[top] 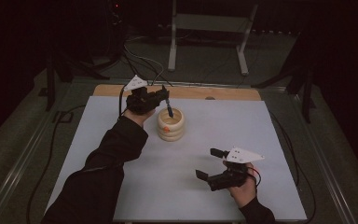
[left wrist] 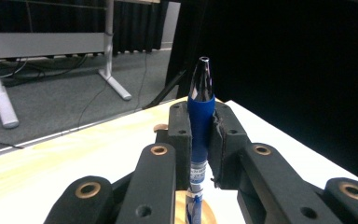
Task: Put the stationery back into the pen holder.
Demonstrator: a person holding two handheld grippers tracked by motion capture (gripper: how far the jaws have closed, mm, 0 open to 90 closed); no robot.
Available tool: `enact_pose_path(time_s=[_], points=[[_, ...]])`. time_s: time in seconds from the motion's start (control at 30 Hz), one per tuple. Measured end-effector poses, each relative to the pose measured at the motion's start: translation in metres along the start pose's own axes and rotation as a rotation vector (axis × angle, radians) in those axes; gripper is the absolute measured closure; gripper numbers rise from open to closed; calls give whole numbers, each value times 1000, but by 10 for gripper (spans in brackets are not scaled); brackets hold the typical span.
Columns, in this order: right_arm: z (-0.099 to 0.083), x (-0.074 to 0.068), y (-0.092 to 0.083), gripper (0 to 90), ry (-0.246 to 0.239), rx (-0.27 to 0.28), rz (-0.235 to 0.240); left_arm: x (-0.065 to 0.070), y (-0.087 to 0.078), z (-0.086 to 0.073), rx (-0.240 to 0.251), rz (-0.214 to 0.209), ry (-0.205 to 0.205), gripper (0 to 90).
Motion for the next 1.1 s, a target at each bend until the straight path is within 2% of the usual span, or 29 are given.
enact_pose_path(time_s=[0.13, 0.33, 0.7, 0.9, 1.03, 1.07, 1.1], points=[[0, 0, 0, 11, -1, -3, -1, -1, 4, -3, -4, 6, 8, 809], [0, 0, 0, 11, -2, -1, 3, -4, 10, -8, -3, 10, -7, 808], [-1, 1, 0, 11, 5, -2, 2, -8, 17, -19, -35, 14, -11, 808], [-1, 1, 0, 11, 6, -2, 3, -10, 22, -26, -64, 18, -15, 807], [-1, 1, 0, 11, 8, -4, 6, -10, 25, -30, -103, 15, -23, 806], [-2, 1, 0, 11, 11, -4, 8, -10, 27, -32, -125, 17, -20, 806], [-2, 1, 0, 11, 11, -4, 8, -10, 27, -32, -125, 17, -20, 806]])
Point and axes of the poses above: each handheld gripper's, and its own axes: y roughly forward along the jaws, z roughly out of its top, x roughly to its right, the point moved 2 cm from there along y, roughly forward along the jaws, and after that the axes turned 3 degrees about x, right-handed, at the moved point
